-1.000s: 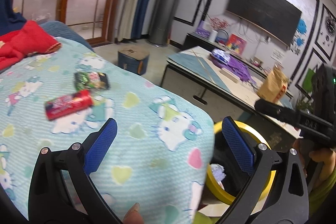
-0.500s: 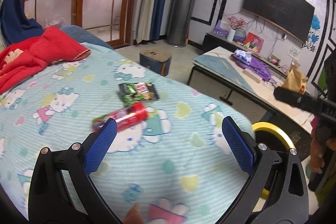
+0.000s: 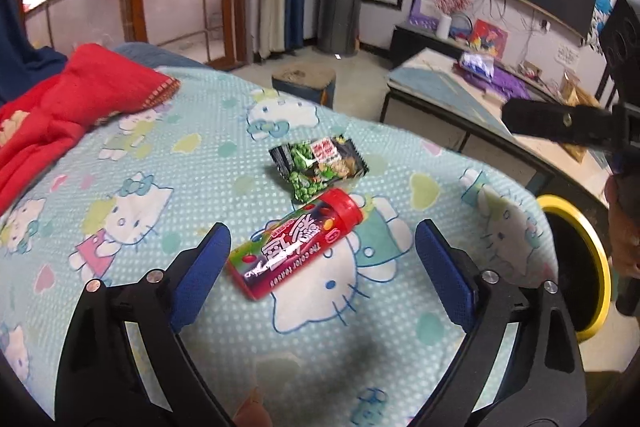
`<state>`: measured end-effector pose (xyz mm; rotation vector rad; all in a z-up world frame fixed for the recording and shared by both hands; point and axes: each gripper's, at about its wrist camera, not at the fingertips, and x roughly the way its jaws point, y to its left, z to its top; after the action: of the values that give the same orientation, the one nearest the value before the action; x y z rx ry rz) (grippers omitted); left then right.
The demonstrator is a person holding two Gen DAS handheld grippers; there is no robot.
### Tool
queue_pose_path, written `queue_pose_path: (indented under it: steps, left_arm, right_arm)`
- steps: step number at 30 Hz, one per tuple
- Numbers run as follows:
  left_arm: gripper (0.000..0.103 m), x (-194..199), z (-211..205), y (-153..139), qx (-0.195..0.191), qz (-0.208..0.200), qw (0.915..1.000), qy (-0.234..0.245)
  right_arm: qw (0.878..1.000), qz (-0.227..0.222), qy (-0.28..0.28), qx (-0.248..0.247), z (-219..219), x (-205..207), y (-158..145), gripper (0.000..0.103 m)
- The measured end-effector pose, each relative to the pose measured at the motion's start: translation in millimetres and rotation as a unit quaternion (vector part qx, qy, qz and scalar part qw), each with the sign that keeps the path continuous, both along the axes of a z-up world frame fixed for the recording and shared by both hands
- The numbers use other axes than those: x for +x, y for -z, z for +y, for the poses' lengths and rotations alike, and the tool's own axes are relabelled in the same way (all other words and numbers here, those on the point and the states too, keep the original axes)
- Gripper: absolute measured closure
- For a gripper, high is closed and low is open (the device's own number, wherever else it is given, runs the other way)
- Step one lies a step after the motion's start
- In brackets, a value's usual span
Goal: Collect trash
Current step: 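Move both grippers back over the red candy tube and green snack packet, then grasp the red candy tube with the left gripper while the right grasps the green snack packet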
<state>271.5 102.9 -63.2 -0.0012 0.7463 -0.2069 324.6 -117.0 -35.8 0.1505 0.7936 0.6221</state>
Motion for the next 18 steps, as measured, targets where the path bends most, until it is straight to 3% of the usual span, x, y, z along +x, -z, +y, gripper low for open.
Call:
queue_pose_path:
  steps: [3,12,18]
  left_arm:
    - [0.018,11.7,2.8,8.1,0.016,0.015,0.9997,0.006]
    - [0.018,23.3,10.8,19.2,-0.01,0.041,0.9983,0.041]
    - [0.03,26.0,16.0,22.3,-0.027,0.05,0.9976,0.04]
  right_arm:
    - [1.0,0.016,-0.012,-0.005,12.7,16.8,9.9,0.033]
    - [0.998,0.046,-0.042,-0.024,55.2,58.5,38.7,0.037]
    - [0.996,0.067,-0.051,-0.029,74.6,77.3,54.2,0.044]
